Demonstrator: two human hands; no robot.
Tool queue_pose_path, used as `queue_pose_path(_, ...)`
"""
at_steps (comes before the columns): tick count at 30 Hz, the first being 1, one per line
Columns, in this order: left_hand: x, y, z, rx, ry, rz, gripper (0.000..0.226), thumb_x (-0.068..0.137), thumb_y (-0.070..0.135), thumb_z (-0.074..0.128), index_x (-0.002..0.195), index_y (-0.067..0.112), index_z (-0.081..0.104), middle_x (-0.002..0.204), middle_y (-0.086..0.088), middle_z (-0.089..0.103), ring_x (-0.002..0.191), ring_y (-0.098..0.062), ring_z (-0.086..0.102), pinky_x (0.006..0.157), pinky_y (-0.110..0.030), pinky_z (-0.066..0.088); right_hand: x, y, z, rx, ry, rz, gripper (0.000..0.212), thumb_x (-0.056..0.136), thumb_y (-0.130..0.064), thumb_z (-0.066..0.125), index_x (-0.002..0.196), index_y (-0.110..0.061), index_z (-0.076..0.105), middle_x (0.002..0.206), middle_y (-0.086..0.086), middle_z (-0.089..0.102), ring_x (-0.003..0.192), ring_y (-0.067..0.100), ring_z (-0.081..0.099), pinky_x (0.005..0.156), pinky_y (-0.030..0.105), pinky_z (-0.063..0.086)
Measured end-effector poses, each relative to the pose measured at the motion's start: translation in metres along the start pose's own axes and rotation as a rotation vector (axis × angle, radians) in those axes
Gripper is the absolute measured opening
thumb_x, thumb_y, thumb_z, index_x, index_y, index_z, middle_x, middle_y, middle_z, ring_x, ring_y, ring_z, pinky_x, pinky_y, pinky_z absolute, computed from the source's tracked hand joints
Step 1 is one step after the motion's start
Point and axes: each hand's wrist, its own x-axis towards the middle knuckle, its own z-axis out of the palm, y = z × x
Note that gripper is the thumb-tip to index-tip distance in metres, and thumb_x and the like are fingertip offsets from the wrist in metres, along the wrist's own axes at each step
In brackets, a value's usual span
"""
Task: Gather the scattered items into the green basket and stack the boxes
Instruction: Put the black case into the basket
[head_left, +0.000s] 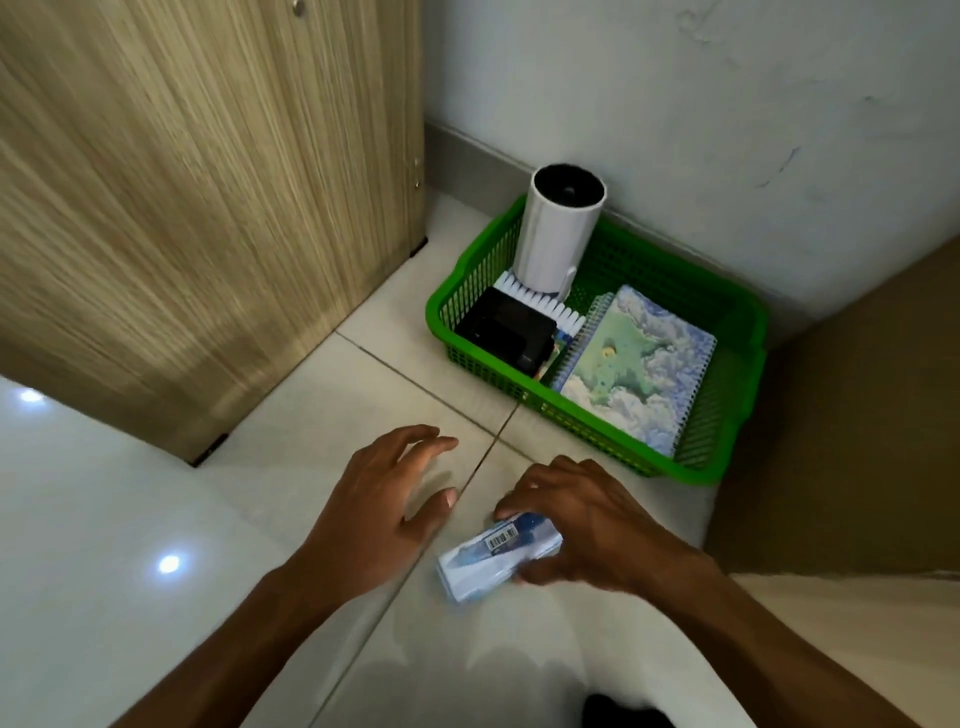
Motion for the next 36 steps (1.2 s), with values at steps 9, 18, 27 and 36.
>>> queue_pose_path(9, 0.070, 0.011, -0.053, -0.086, 0.354, -0.018, 0.037, 0.095, 0.036, 0.050, 0.127, 0.018, 0.058, 0.125, 0.007, 0.056, 0.119, -0.010, 0.052, 0.100, -0.042, 0.044, 0.035, 0.005, -0.073, 0.315, 0.501, 0.291, 0.070, 0.061, -0.079, 0.068, 0.121, -0.045, 0.059, 0.102, -0.022, 0.055, 0.091, -0.002, 0.055, 0.068, 0.016, 0.049)
queue_pose_path(18, 0.115, 0.012, -0.044, -0.021, 0.272, 0.022, 0.043, 0.095, 0.037, 0.051, 0.130, 0.013, 0.056, 0.126, 0.001, 0.056, 0.119, -0.015, 0.053, 0.097, -0.046, 0.046, 0.112, 0.078, -0.102, 0.448, 0.624, 0.672, 0.065, 0.066, -0.055, 0.086, 0.119, -0.022, 0.068, 0.112, -0.004, 0.067, 0.092, 0.006, 0.058, 0.076, 0.021, 0.045)
queue_pose_path(27, 0.116, 0.003, -0.034, -0.049, 0.275, -0.022, 0.039, 0.094, 0.040, 0.051, 0.127, 0.020, 0.058, 0.126, 0.008, 0.053, 0.121, -0.007, 0.048, 0.101, -0.039, 0.043, 0.145, 0.100, -0.078, 0.667, 0.605, 0.831, 0.048, 0.068, -0.045, 0.089, 0.103, -0.018, 0.069, 0.108, 0.002, 0.070, 0.097, 0.020, 0.065, 0.089, 0.034, 0.053)
queue_pose_path(36, 0.120, 0.001, -0.032, -0.078, 0.290, -0.012, 0.037, 0.094, 0.037, 0.053, 0.125, 0.017, 0.060, 0.124, 0.006, 0.054, 0.120, -0.011, 0.050, 0.099, -0.045, 0.044, 0.143, 0.098, -0.073, 0.489, 0.548, 0.859, 0.039, 0.087, -0.048, 0.070, 0.118, -0.025, 0.072, 0.113, -0.001, 0.073, 0.105, 0.021, 0.066, 0.093, 0.033, 0.052)
